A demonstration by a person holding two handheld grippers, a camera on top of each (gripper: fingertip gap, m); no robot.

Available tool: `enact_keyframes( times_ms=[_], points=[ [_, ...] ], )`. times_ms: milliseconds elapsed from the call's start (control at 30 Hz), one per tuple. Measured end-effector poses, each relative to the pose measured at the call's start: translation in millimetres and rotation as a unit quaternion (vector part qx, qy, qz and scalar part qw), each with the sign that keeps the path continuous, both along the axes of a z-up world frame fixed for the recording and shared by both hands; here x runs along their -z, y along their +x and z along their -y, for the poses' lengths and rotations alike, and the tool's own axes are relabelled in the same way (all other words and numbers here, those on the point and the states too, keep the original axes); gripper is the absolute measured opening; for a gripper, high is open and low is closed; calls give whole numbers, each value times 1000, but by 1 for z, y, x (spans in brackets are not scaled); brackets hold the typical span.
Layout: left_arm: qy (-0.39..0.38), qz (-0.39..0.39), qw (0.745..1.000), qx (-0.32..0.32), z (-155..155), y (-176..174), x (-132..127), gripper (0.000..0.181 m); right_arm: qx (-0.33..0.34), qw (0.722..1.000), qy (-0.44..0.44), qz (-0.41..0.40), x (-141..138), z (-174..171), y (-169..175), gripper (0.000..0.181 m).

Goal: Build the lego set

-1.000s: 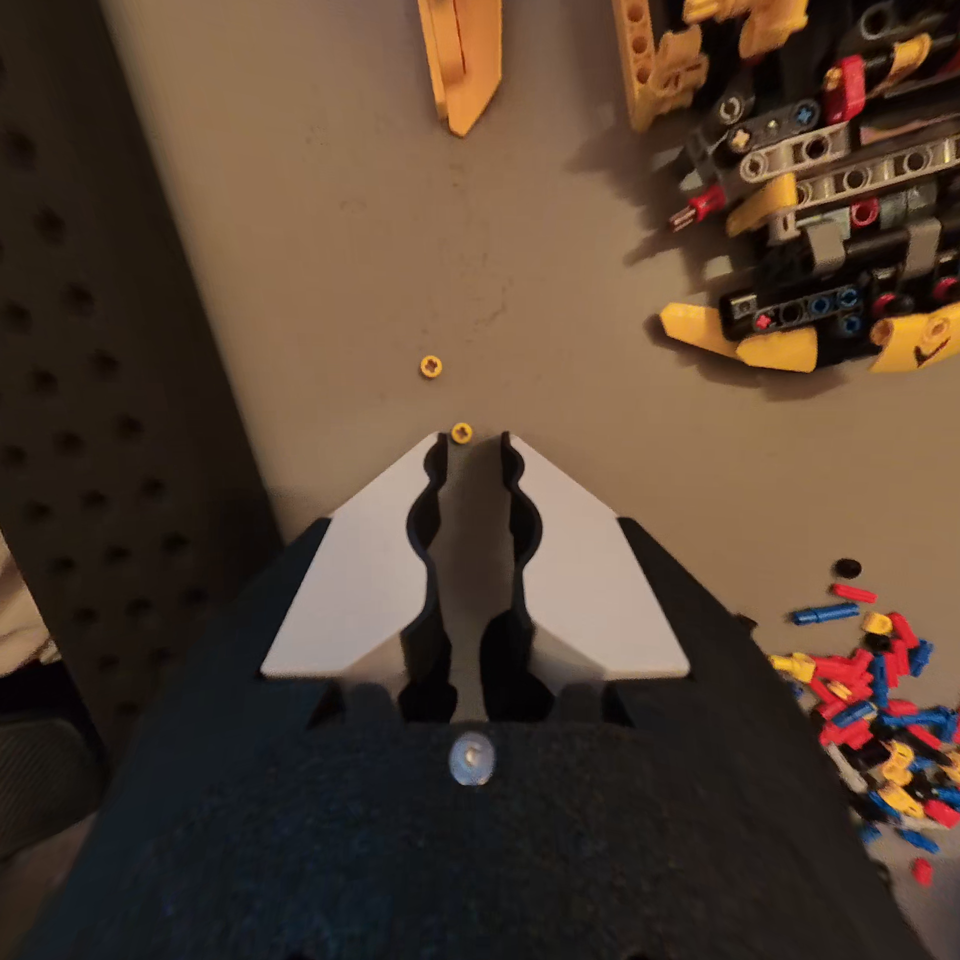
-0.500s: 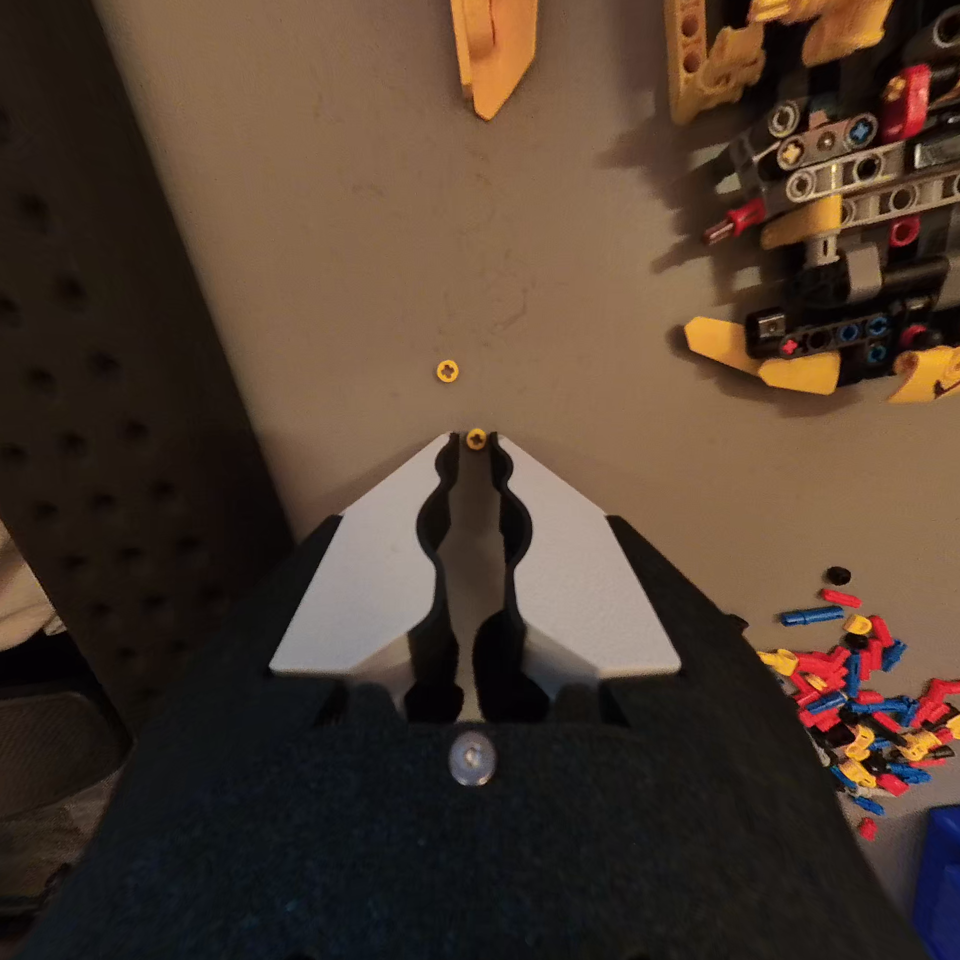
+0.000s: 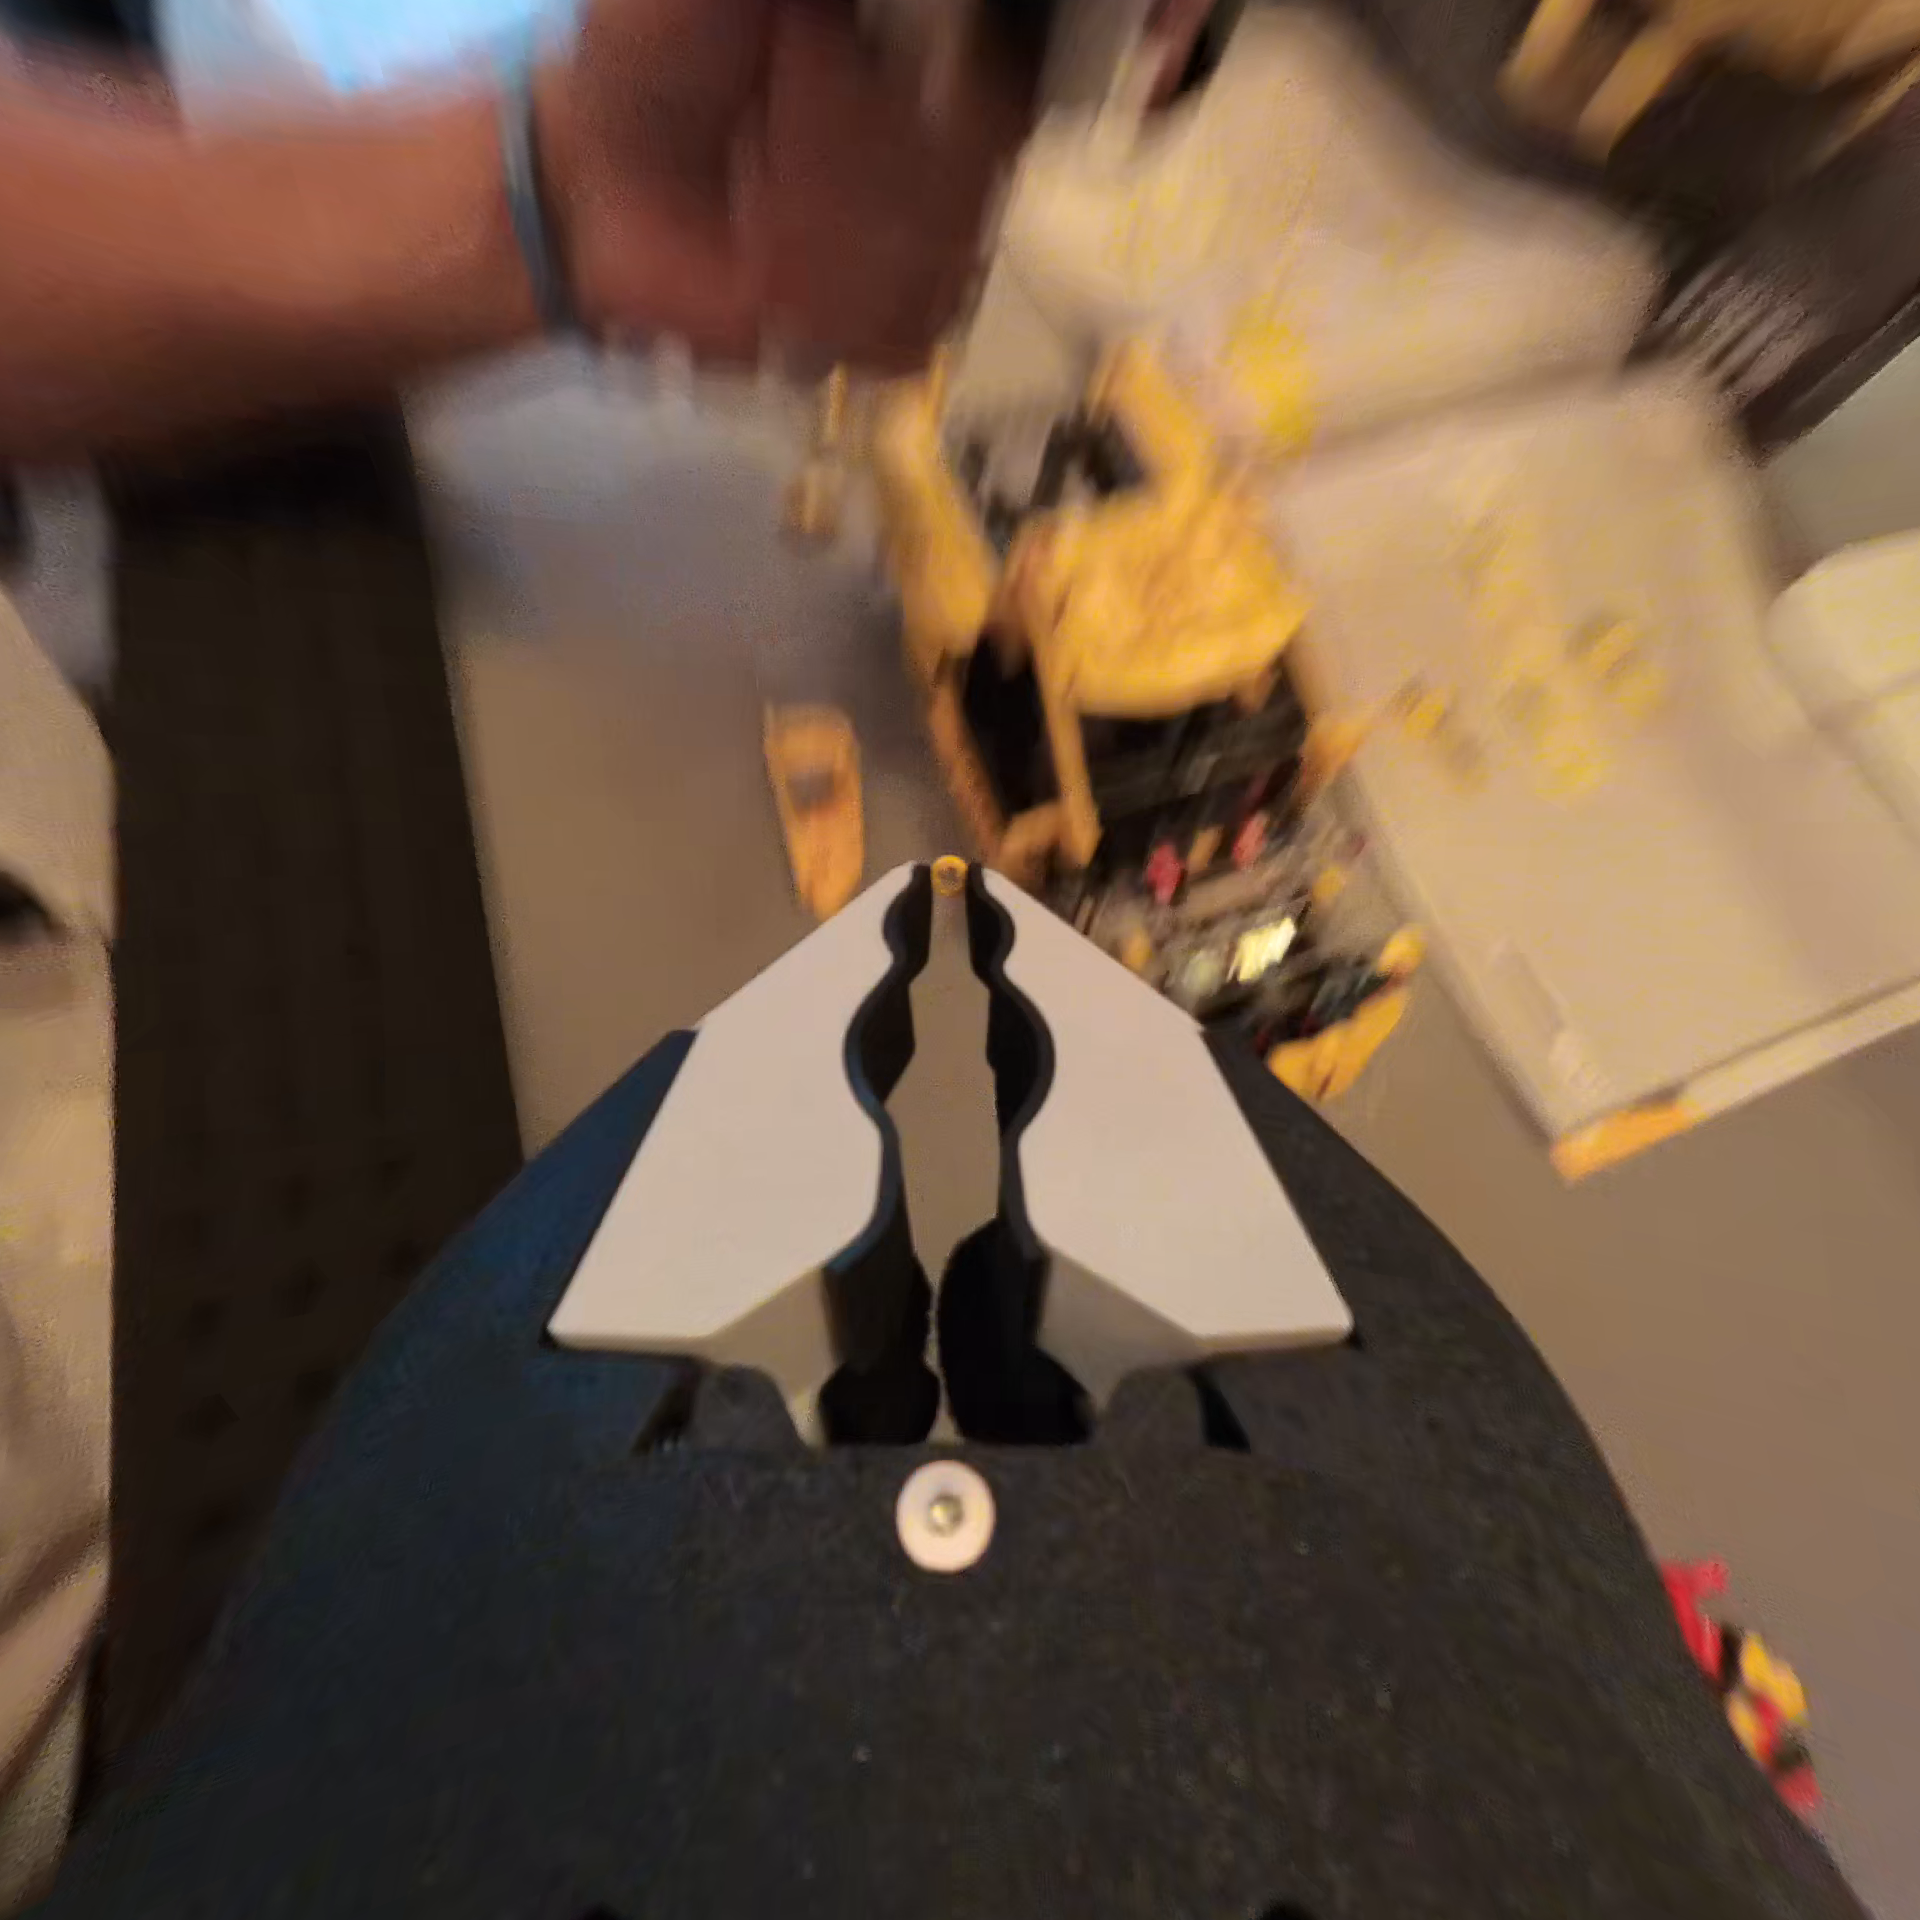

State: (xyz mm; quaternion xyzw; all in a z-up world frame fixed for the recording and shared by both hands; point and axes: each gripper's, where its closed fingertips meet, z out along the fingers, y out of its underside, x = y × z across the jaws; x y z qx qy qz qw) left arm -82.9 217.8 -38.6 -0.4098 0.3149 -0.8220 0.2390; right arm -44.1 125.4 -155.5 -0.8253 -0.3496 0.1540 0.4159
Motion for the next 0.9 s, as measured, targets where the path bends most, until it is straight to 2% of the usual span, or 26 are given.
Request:
enact_keyframes(
  times_ms=[100, 133, 200, 400, 667, 900],
  points=[
    [-1, 18, 1000, 24, 8, -3, -4, 6, 45, 977, 132, -158, -85, -30, -3, 5],
    [-1, 24, 999, 30, 10, -4, -6, 6, 50, 967, 161, -191, -104, -36, -5, 4],
    [-4, 32, 999, 40, 15, -4, -8, 6, 66, 960, 191, -192, -119, -49, -9, 4],
    [-5, 32, 998, 53, 21, -2, -7, 6, 45, 953, 200, -222, -124, -62, -31, 4],
    [-11, 30, 997, 64, 24, 0, -6, 6, 43, 950, 201, -236, -120, -64, -30, 4],
    [-65, 41, 993, 91, 23, 2, -6, 6, 14, 940, 190, -282, -120, -63, -30, 4]
  ],
)
